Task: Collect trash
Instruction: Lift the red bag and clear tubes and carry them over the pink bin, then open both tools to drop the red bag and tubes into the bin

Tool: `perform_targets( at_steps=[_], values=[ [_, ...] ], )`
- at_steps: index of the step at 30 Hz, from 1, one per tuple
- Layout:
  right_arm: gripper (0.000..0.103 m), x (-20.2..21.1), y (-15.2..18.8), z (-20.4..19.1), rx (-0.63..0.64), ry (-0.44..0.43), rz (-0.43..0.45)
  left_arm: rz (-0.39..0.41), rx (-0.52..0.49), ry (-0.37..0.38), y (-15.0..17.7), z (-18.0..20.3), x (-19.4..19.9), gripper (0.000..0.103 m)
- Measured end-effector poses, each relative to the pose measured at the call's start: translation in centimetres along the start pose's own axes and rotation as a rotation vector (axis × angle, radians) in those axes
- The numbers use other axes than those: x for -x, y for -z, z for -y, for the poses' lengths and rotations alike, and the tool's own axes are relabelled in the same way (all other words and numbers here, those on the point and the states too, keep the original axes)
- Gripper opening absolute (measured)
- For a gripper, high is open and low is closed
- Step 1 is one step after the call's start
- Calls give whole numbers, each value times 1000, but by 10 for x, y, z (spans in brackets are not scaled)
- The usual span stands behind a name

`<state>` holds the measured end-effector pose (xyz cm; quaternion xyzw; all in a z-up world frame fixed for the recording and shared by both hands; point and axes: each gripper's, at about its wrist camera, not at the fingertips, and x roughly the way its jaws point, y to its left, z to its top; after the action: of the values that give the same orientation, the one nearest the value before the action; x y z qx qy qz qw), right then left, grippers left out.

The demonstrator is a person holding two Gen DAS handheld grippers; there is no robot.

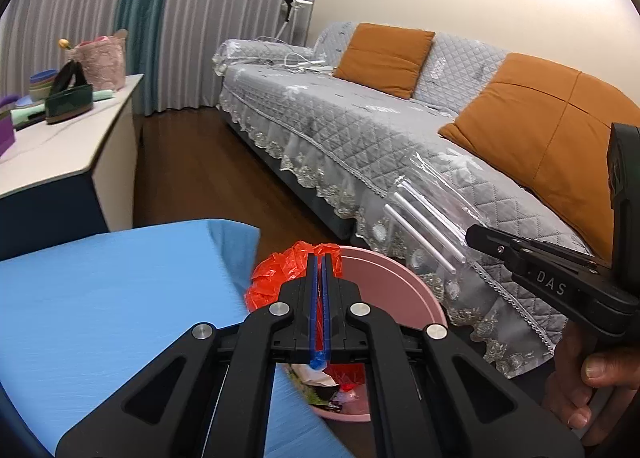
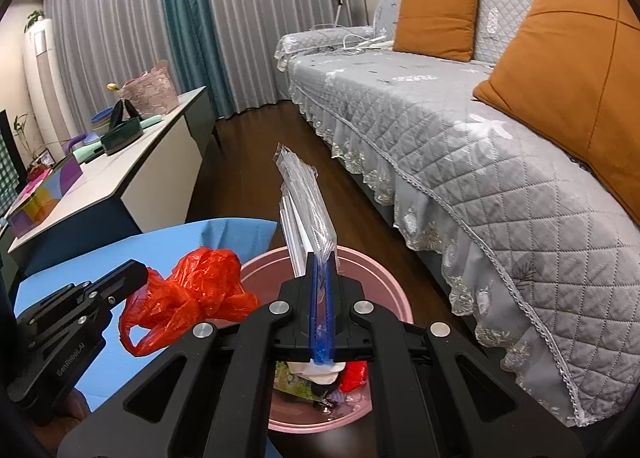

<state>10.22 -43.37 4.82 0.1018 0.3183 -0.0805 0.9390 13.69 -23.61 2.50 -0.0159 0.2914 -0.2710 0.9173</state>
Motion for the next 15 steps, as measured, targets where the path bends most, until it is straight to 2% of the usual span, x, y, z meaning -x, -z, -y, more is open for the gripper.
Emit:
perform_targets(
  at_steps=[15],
  values=[
    [4, -3, 2, 7, -6, 14, -9, -26, -16, 31, 6, 13, -14, 2]
  ],
)
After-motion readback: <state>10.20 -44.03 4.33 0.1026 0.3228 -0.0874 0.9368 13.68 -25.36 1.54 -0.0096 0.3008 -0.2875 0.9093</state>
